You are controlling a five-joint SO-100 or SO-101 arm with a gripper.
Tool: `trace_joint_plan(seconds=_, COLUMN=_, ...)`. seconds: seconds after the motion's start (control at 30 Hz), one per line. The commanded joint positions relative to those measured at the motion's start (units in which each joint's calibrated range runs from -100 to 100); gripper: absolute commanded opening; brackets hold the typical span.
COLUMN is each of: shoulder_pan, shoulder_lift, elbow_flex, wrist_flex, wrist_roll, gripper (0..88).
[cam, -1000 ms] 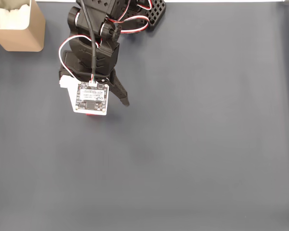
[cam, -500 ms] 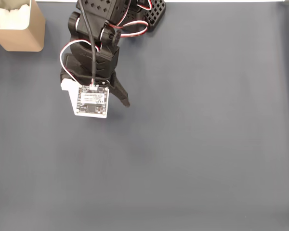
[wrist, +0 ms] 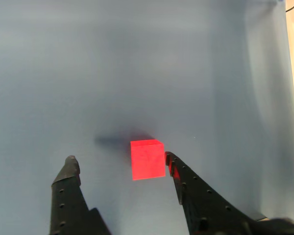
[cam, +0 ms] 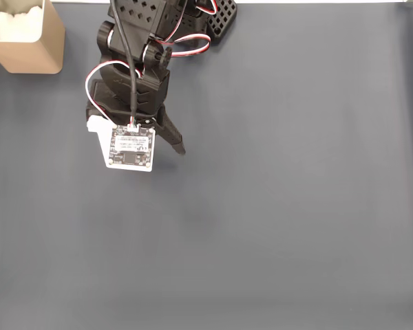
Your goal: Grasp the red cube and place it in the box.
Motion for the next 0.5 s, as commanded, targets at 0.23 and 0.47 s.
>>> trace_joint_plan(seconds=0.23, shoulder_pan=-0.9, shoulder_lift=1.0, elbow_flex=-0.7, wrist_flex=-1.5, wrist_roll=-0.8, gripper=40.3)
trace_joint_plan(seconds=0.47, shoulder_pan=-1.1, shoulder_lift=1.4, elbow_flex=-0.7, wrist_flex=-2.0, wrist_roll=-0.9, gripper=40.3)
